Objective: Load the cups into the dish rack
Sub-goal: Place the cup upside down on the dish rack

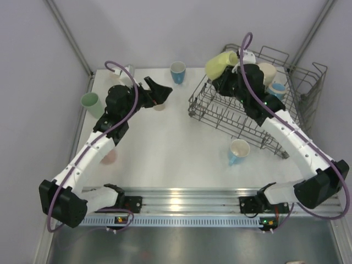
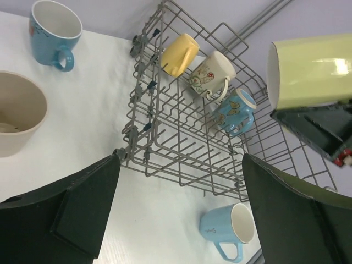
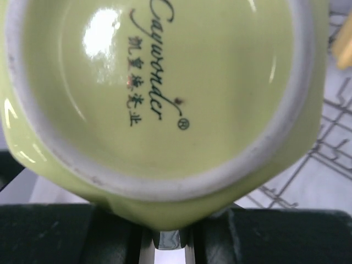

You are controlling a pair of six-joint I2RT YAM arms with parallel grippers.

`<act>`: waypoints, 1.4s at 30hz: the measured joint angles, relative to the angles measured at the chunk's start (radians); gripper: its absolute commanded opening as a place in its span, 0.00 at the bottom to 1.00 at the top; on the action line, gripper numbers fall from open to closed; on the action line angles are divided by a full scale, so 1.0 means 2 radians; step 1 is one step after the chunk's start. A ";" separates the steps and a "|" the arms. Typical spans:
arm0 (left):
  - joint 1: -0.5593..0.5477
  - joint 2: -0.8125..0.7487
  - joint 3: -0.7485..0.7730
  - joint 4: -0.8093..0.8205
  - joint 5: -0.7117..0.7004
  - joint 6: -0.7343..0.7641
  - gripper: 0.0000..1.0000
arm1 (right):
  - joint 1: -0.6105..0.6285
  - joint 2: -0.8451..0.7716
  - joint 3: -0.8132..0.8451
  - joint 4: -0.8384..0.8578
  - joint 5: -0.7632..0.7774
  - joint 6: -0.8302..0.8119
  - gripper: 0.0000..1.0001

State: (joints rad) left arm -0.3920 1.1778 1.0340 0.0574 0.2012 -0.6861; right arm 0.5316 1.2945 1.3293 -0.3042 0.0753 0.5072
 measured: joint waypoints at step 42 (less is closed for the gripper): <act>0.000 -0.066 -0.005 -0.074 -0.034 0.049 0.97 | -0.132 0.348 0.227 -0.109 0.204 0.019 0.00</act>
State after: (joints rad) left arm -0.3916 1.0454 1.0241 -0.0906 0.1326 -0.5880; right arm 0.2684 1.9911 1.7832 -0.5232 0.4843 0.5457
